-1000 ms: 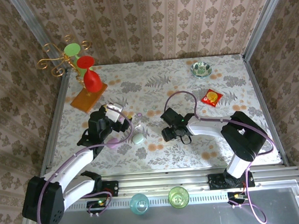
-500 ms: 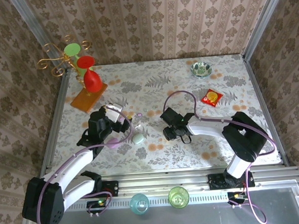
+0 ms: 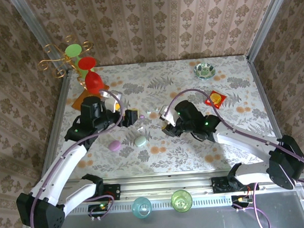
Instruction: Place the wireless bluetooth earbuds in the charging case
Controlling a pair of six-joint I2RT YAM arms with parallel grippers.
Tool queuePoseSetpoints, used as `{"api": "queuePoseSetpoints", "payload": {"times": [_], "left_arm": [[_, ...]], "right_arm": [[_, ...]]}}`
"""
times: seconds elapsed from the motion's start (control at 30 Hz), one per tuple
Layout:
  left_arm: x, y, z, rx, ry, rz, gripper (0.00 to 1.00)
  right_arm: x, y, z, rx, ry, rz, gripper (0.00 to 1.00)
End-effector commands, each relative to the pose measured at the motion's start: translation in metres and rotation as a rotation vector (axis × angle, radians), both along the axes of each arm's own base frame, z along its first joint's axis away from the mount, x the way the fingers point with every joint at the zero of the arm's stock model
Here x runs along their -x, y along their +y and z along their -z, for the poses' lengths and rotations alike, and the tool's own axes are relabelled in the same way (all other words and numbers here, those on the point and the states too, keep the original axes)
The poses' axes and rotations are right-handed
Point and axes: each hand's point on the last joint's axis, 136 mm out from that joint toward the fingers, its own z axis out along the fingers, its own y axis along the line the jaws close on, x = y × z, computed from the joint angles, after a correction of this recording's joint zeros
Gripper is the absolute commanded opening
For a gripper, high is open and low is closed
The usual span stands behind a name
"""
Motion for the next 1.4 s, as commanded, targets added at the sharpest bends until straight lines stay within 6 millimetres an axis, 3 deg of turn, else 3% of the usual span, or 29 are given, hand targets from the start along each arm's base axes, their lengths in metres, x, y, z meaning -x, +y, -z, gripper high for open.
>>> {"api": "queuePoseSetpoints", "payload": {"times": [0.0,0.2,0.33,0.47,1.03,1.33,1.37], "left_arm": [[0.044,-0.023,-0.009,0.154,0.226,0.179,0.99],[0.073,-0.048,-0.024,0.226,0.206,0.357,0.88],[0.069,-0.056,-0.030,0.300,0.238,0.361,0.79],[0.065,-0.065,-0.021,0.308,0.283,0.352,0.69],[0.069,-0.086,-0.010,0.313,0.327,0.422,0.38],[0.071,-0.086,-0.015,0.336,0.296,0.434,0.00],[0.071,-0.086,-0.017,0.339,0.279,0.440,0.00]], "right_arm": [[0.007,0.010,-0.030,0.041,-0.170,-0.183,0.42],[0.008,0.020,-0.058,0.056,-0.270,-0.261,0.41],[0.006,0.029,-0.075,0.036,-0.317,-0.279,0.39],[0.007,0.037,-0.086,0.029,-0.348,-0.310,0.38],[0.012,0.052,-0.107,-0.030,-0.397,-0.347,0.35],[0.008,0.052,-0.105,-0.025,-0.398,-0.332,0.35],[0.008,0.052,-0.106,-0.031,-0.397,-0.331,0.38]]}}
